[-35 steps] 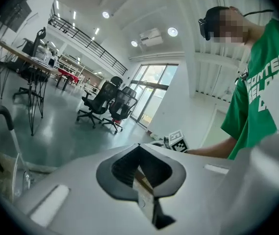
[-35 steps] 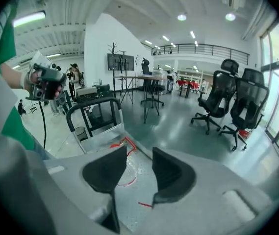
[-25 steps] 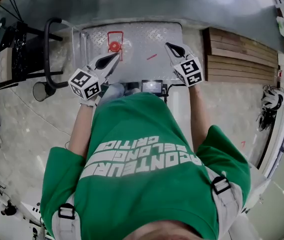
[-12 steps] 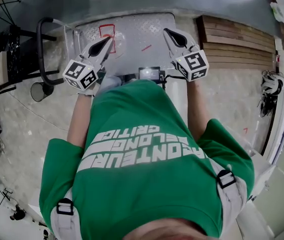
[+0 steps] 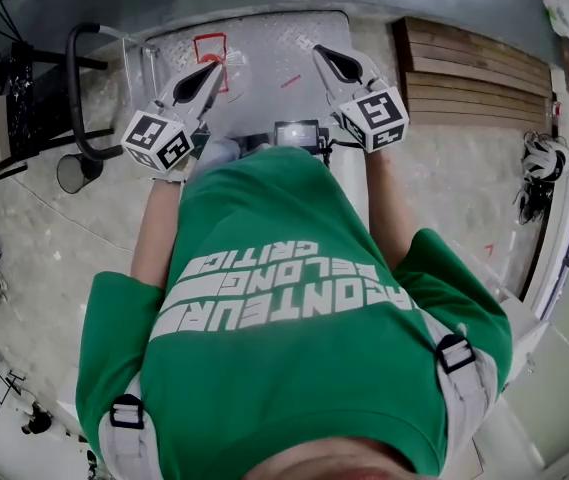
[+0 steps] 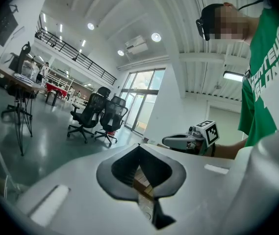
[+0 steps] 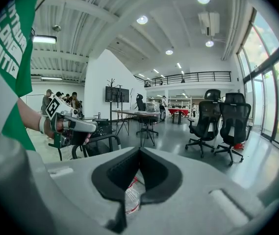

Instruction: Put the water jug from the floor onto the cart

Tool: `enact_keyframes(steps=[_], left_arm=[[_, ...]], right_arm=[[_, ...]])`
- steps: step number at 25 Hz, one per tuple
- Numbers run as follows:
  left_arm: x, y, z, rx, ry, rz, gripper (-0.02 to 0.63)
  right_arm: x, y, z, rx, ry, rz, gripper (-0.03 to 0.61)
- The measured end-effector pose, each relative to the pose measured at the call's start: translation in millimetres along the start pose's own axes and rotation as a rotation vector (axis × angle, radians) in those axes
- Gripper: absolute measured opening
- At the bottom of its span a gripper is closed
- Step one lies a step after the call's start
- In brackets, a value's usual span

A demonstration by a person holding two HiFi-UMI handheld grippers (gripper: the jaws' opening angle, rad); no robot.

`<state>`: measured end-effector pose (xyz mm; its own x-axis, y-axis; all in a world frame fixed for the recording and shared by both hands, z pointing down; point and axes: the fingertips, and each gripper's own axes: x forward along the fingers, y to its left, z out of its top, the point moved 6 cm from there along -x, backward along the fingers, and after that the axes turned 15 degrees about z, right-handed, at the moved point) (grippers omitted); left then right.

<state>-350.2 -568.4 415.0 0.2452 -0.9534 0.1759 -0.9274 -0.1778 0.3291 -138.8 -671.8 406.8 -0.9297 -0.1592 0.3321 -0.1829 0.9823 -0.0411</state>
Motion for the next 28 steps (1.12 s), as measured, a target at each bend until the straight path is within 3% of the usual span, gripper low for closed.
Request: enact_keyframes(steps=[28], left_arm=[[-3.5,8.3,-0.3,-0.011,0.003,0.021,0.015]], right_arm=[[13.7,3.8,-0.3,-0.006,0.014,0.018,-0.008]])
